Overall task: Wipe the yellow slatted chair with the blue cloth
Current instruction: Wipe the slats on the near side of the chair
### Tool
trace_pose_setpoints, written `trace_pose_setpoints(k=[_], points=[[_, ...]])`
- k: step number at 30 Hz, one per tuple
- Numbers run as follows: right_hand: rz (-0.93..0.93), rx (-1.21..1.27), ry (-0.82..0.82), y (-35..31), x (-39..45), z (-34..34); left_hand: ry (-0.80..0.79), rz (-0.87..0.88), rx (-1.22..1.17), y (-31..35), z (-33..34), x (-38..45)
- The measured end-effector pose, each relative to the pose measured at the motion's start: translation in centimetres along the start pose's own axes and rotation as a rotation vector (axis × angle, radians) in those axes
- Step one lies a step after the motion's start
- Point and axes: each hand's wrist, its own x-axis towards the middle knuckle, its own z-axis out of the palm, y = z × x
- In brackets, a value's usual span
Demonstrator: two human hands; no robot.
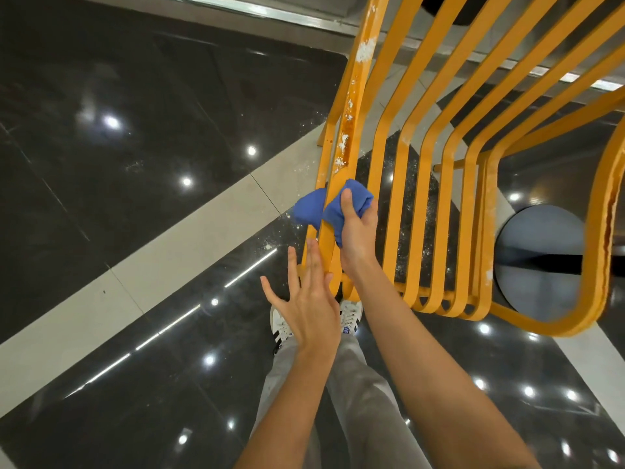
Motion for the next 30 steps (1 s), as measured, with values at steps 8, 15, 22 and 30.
trace_pose_setpoints(k=[8,15,22,30], points=[[-0.457,-0.473,-0.113,0.9,-4.2,-0.2,-0.069,-0.012,0.033,0.0,0.0,0.0],[-0.452,-0.266,0.140,1.3,-3.2,-1.2,-0.003,-0.011,-0.017,-0.2,0.1,0.0],[-0.401,-0.222,0.070,-0.4,-0.8,-0.1,0.024,-0.005,-0.016,-0.1,0.2,-0.2],[-0.357,-0.317,-0.105,1.1,-3.3,-2.5,0.063,0.083,0.040,-0.9,0.5,-0.1]])
